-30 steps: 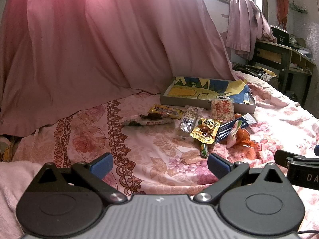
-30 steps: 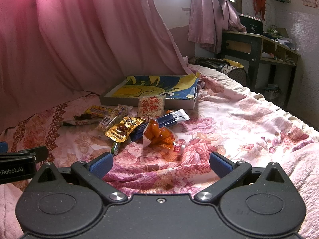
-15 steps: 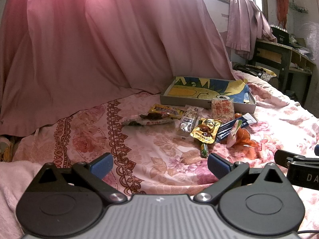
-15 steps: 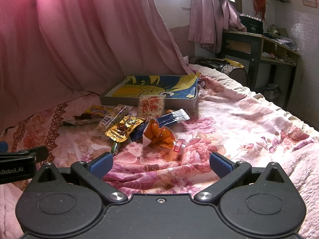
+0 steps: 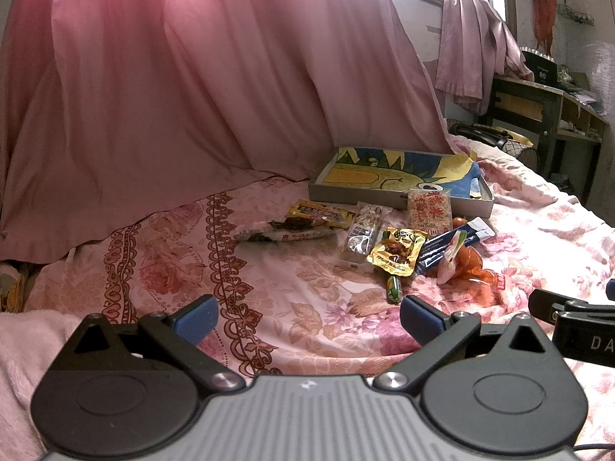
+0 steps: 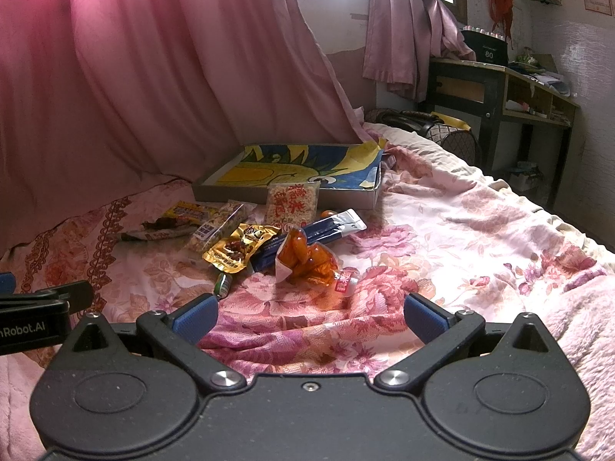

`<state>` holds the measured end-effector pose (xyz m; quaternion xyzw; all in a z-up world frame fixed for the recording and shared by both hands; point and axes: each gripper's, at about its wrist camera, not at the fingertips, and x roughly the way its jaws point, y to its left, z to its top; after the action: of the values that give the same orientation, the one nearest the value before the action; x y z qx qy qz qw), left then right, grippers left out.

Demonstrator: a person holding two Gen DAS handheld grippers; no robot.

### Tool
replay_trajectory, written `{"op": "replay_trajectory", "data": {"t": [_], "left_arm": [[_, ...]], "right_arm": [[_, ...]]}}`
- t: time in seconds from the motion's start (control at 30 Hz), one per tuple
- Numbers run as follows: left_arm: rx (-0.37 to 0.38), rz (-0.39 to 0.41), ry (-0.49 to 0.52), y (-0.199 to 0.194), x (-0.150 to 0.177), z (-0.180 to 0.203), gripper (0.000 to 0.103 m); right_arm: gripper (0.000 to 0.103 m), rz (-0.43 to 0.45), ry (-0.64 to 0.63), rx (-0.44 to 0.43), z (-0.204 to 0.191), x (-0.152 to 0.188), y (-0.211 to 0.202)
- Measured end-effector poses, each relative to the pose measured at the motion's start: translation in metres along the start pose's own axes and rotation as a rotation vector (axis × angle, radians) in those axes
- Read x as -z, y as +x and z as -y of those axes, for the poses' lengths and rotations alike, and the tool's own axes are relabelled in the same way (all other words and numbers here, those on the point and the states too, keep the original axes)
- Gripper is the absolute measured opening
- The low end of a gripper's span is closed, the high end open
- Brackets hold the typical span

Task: Organize snacks

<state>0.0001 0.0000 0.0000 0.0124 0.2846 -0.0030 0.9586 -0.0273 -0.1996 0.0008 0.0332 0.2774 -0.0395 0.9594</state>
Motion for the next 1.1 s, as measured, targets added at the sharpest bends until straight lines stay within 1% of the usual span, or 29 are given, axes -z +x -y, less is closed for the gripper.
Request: {"op": "replay_trajectory", "data": {"t": [0.3, 0.5, 0.9, 1.1], "left_arm": [[-0.002, -0.01, 0.004, 0.001, 0.002, -0.001, 0.103], [0.001, -0.039, 0.006, 0.003, -0.004, -0.001, 0.103], [0.014, -0.136, -0.008, 0.031, -0.019, -0.003, 0.103], [-0.004, -0.152, 0.041, 0.05, -0.033, 0.002, 0.103]], "right_arm": [[0.102, -0.002, 0.001, 0.001, 0.0, 0.0, 0.0], [0.102, -0.019, 0.01, 0.002, 0.002, 0.0, 0.003], [0.102, -0.111, 0.055, -0.025, 0.007, -0.011, 0.02], [0.103, -0.171, 0.076, -0.042, 0.011, -0.02, 0.04]]}}
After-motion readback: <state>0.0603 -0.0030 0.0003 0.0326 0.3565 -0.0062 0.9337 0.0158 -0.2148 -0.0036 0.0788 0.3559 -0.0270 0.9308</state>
